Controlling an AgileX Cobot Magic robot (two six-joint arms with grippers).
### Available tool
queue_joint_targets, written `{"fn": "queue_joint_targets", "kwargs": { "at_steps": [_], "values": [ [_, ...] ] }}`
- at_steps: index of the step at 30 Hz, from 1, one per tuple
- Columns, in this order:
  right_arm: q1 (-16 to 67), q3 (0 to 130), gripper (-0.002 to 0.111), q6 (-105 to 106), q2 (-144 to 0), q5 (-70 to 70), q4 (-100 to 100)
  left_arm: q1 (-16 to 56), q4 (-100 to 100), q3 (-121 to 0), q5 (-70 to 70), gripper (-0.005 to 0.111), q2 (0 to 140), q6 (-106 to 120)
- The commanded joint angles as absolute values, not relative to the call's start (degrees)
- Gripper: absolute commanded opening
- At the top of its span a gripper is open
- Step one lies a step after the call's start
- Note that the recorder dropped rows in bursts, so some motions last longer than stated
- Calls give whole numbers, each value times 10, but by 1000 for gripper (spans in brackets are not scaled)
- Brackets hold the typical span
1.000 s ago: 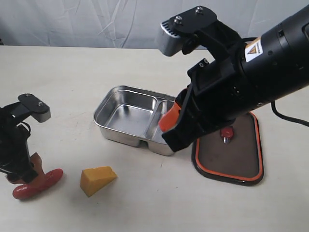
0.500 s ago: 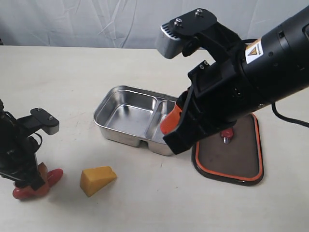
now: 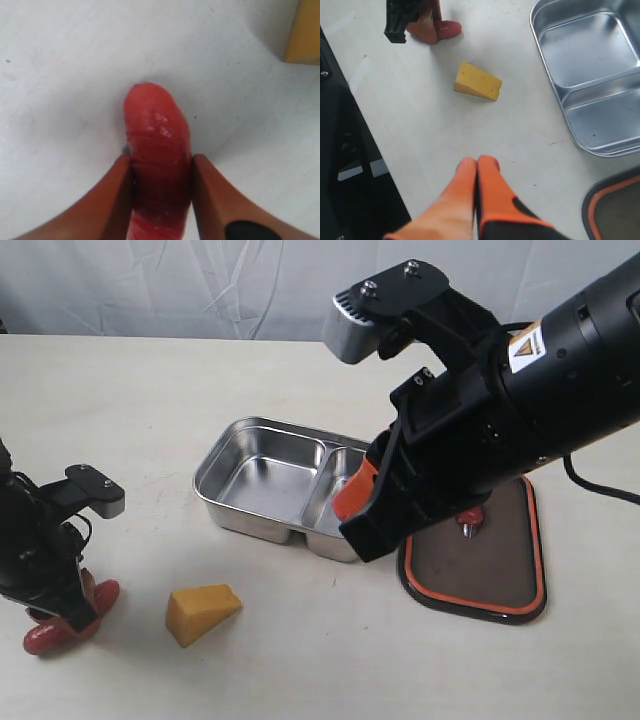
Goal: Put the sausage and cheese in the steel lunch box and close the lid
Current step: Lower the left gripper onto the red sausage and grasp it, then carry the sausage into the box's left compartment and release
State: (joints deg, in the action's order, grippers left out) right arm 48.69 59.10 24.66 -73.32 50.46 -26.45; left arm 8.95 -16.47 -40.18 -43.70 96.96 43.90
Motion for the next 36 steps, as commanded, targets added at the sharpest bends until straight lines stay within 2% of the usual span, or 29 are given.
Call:
{"fn": "queue_joint_targets", "kwargs": {
  "at_steps": [1,3,4,9,14,20,24,33,36],
  "values": [
    [487,590,-1,250,-729,508,-260,93,-174,-403,-442,17,970,436],
    [487,590,-1,250,-729,509,-260,93,-174,-409,-457,2,970,435],
    [487,590,-1,250,-729,510,-260,93,-174,-415,-469,0,969,432],
    [487,590,-1,250,-729,518,-260,93,-174,-458,-518,0,949,389],
    [487,590,-1,250,-729,519,-255,93,-217,-493,-480,0,888,384],
    [487,590,-1,250,-729,519,-245,93,-435,-529,-408,0,849,538],
    [487,590,-1,248,-729,519,-245,105,-533,-551,-387,0,868,614],
    [487,590,-1,235,-729,519,-245,184,-555,-594,-279,0,963,619],
    [487,590,-1,233,-729,519,-245,201,-555,-617,-269,8,996,621]
  ]
}}
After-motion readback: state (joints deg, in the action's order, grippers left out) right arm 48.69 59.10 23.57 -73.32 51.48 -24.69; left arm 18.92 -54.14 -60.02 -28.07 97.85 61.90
